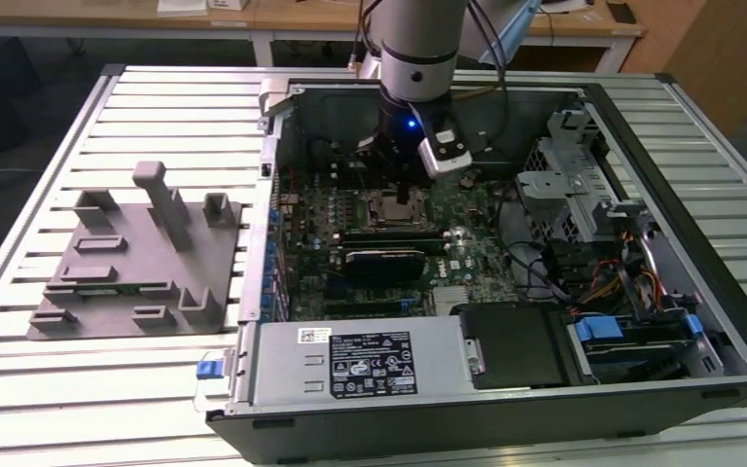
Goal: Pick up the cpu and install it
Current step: 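Close the cpu cover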
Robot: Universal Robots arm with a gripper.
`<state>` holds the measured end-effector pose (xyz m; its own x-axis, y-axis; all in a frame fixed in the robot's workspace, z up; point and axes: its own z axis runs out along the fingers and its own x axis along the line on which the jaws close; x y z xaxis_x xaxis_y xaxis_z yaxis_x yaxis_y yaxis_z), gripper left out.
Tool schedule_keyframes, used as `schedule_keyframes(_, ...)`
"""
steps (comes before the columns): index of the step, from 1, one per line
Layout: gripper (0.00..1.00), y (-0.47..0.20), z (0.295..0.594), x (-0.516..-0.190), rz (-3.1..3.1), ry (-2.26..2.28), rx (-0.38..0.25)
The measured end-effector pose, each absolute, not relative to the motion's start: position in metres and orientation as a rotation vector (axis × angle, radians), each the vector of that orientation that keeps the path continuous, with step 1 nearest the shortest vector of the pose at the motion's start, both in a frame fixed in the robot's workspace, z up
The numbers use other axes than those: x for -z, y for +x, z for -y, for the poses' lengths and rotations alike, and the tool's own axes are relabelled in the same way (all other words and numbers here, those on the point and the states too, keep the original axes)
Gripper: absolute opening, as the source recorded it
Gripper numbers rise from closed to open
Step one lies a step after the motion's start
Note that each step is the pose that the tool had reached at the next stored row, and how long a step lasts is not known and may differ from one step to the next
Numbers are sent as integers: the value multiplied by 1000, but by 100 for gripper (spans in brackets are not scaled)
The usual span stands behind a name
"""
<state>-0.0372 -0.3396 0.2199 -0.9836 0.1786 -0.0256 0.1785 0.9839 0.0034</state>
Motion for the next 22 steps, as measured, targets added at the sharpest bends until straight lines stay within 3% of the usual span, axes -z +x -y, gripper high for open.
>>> schedule_keyframes(22, 11, -48, 341, -215, -3115, 50, 35)
